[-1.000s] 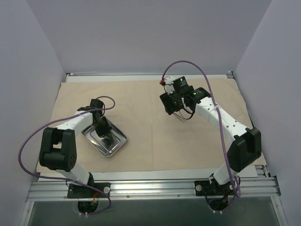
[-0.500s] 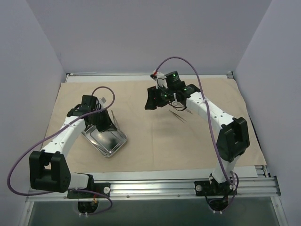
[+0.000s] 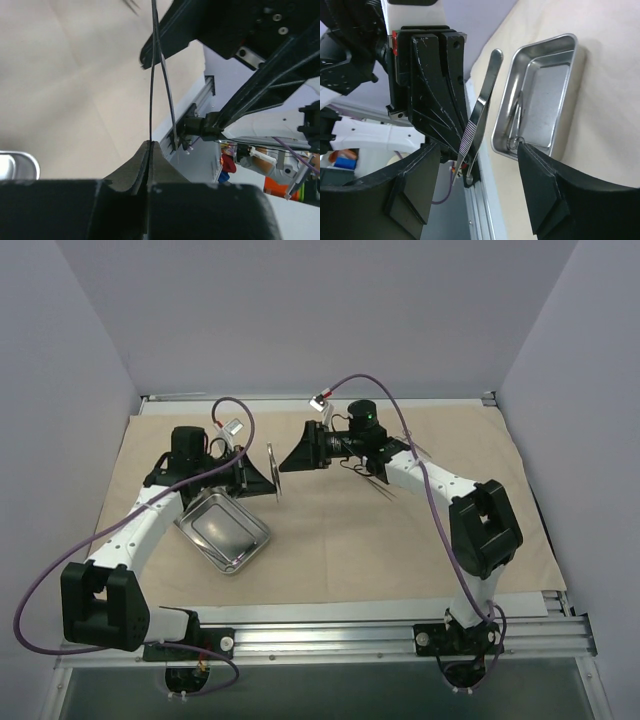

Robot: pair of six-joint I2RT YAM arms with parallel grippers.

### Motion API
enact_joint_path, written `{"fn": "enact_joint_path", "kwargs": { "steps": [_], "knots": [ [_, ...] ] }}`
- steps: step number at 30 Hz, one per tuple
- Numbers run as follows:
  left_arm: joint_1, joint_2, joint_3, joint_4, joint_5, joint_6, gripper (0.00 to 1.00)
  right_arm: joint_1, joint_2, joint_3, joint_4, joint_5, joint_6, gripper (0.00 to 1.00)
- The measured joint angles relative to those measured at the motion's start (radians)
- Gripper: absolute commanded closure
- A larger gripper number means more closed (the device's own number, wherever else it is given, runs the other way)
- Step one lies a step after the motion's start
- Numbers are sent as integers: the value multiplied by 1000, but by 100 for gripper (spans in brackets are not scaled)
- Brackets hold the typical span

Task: Open and lay out the surgical kit
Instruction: Place the medical item in the surgical kit.

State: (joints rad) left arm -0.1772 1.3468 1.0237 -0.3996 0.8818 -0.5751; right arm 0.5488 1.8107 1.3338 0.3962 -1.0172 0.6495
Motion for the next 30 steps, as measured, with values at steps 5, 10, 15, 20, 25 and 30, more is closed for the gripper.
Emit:
{"fn": "enact_joint_path", "kwargs": {
  "steps": [5, 10, 15, 20, 25, 30],
  "knots": [
    [-29, 0, 0, 114, 85, -66, 98, -12, 0, -67, 216, -61, 163, 36],
    [-61, 0, -1, 173, 132, -101, 98, -13, 0, -71, 308, -81, 229, 39],
    [-71, 0, -6, 218, 159, -125, 98, -13, -1, -71, 349, -97, 261, 76],
    [-72, 5, -8, 210, 138, -112, 39, -14, -1, -70, 390, -117, 315, 100],
    [-50, 8, 4, 66, 31, -24, 31, -31, 2, 53, -34, 13, 40, 100],
    [-28, 32, 138, -243, -257, 123, 32, -32, 137, 428, -639, 447, -363, 100]
  ]
}}
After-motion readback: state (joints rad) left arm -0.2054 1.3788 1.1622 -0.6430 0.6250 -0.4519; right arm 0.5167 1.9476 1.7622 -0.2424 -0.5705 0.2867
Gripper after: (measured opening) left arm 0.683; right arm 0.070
